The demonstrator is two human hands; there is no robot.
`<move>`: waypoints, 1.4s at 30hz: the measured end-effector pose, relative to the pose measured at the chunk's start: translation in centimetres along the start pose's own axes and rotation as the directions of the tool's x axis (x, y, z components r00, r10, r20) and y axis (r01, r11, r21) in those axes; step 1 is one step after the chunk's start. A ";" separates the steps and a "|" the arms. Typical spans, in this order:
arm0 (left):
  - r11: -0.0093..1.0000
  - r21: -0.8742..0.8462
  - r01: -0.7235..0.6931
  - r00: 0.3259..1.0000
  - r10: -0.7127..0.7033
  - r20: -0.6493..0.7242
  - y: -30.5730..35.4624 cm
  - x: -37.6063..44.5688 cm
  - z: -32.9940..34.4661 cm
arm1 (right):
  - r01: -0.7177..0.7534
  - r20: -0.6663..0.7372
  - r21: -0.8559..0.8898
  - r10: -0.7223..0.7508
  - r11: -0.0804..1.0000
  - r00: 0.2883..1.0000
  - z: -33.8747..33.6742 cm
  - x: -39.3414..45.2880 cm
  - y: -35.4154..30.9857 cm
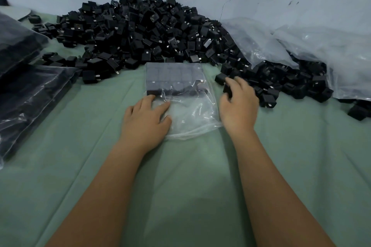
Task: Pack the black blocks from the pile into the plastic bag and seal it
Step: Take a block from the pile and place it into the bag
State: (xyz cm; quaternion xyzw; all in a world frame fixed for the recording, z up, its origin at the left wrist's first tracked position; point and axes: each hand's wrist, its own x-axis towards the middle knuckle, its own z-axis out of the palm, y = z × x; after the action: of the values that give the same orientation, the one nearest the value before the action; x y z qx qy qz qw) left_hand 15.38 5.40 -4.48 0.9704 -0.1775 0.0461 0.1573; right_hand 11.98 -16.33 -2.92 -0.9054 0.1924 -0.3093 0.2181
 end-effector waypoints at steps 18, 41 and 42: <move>0.837 -0.526 -0.150 0.989 0.134 -0.070 -0.1 -3.4 -1.7 | -0.217 -0.009 0.677 0.303 0.703 0.953 -3.6 -5.7 -1.1; 0.480 -0.828 -0.291 0.901 -0.154 -0.405 1.1 -5.1 -3.5 | 0.337 0.145 -0.053 -0.326 0.940 0.934 -1.5 -10.4 -6.8; 0.454 -0.860 -0.232 0.881 -0.276 -0.384 0.6 -5.0 -3.6 | 0.334 0.147 -0.016 -0.328 0.942 0.933 -1.5 -10.4 -6.6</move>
State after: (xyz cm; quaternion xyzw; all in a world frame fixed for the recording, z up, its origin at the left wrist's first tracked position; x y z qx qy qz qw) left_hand 10.40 7.61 -1.63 0.7020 -0.1179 0.1788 0.6792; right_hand 4.78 -6.23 -3.45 -0.9488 0.0274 -0.2725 0.1574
